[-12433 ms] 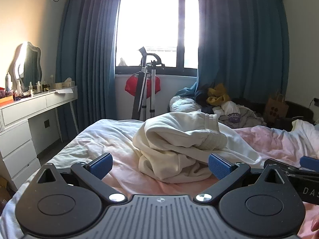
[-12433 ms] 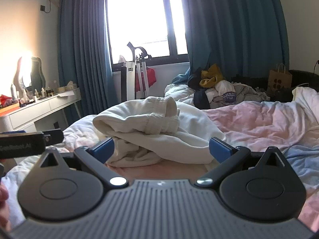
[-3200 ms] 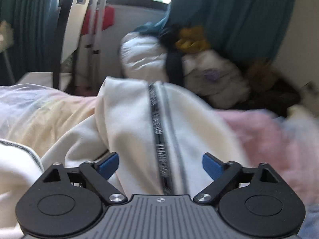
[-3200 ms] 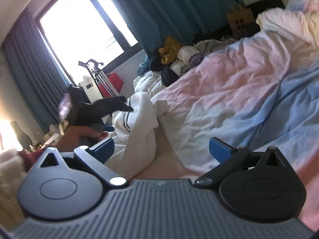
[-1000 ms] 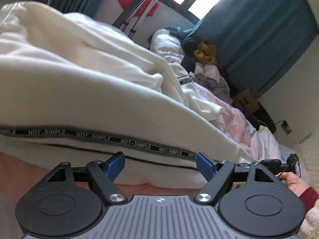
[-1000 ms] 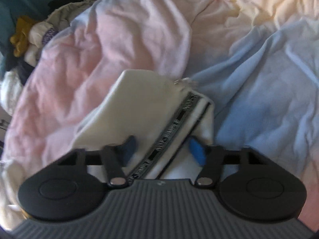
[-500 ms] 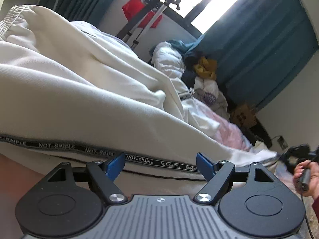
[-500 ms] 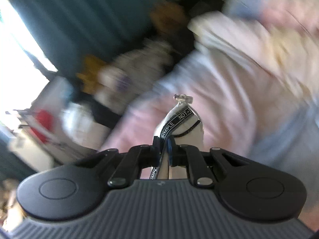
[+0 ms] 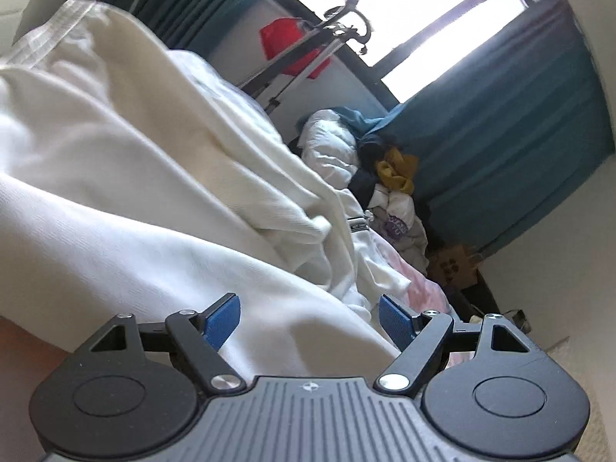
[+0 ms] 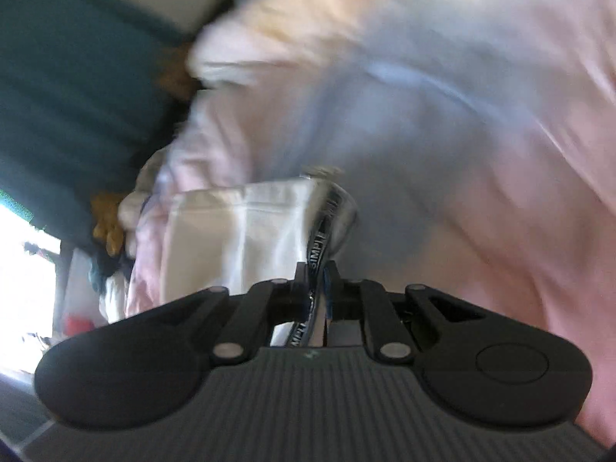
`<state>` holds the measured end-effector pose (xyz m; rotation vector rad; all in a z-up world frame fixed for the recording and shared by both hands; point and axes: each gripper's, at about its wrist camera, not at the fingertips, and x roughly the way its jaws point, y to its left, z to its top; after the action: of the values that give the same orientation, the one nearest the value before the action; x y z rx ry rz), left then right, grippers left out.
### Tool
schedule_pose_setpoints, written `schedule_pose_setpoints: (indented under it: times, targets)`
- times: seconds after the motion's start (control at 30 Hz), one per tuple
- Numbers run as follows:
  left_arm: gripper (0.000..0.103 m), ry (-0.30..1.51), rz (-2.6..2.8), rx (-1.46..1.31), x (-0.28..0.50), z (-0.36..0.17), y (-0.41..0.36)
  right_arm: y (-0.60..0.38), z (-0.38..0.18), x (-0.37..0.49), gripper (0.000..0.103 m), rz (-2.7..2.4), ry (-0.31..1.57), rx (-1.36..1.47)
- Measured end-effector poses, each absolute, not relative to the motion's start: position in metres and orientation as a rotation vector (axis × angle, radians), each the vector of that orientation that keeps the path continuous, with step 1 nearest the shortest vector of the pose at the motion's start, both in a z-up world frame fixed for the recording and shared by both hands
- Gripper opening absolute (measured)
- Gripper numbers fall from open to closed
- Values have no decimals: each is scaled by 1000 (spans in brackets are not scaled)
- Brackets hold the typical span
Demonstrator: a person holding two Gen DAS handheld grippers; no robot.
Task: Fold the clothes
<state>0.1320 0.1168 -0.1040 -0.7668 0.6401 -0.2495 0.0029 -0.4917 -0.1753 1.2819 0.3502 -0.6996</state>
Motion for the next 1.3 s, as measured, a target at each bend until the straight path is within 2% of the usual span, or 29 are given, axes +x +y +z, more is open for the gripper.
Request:
schedule_pose_setpoints:
  times: [0.13, 0.33, 0.37, 0.47, 0.5, 0.6, 0.8, 1.03, 1.07, 1.17, 1.23, 1.3]
  targets:
    - [80, 653, -215, -831, 129, -102, 134, -482, -175, -12, 14, -688, 293, 1325]
    - [81, 681, -179, -958, 104, -92, 172, -471, -172, -11, 15, -652, 324, 1322]
    - [82, 689, -173, -991, 97, -91, 182, -470, -172, -10, 19, -646, 329, 1321]
    - [84, 706, -128, -1078, 71, -90, 217, -464, -170, -10, 45, -628, 344, 1319]
    - [85, 709, -109, -1098, 63, -91, 230, -463, -170, -9, 50, -622, 349, 1319]
    - [90, 719, -21, -1101, 40, -96, 261, -463, -171, -4, 56, -627, 345, 1307]
    - [90, 783, 76, -1230, 37, -130, 300, -466, -174, 8, 68, -652, 325, 1275]
    - [89, 809, 97, -1397, 74, -162, 313, -469, -177, 23, 67, -681, 302, 1239]
    - [88, 791, 98, -1430, 76, -165, 318, -470, -178, 25, 68, -685, 299, 1234]
    - [80, 736, 102, -1502, 81, -173, 331, -471, -179, 32, 85, -697, 289, 1218]
    - [74, 716, 103, -1510, 88, -177, 333, -472, -180, 36, 86, -705, 282, 1207]
    - [60, 717, 97, -1487, 93, -178, 333, -473, -181, 40, 82, -714, 275, 1197]
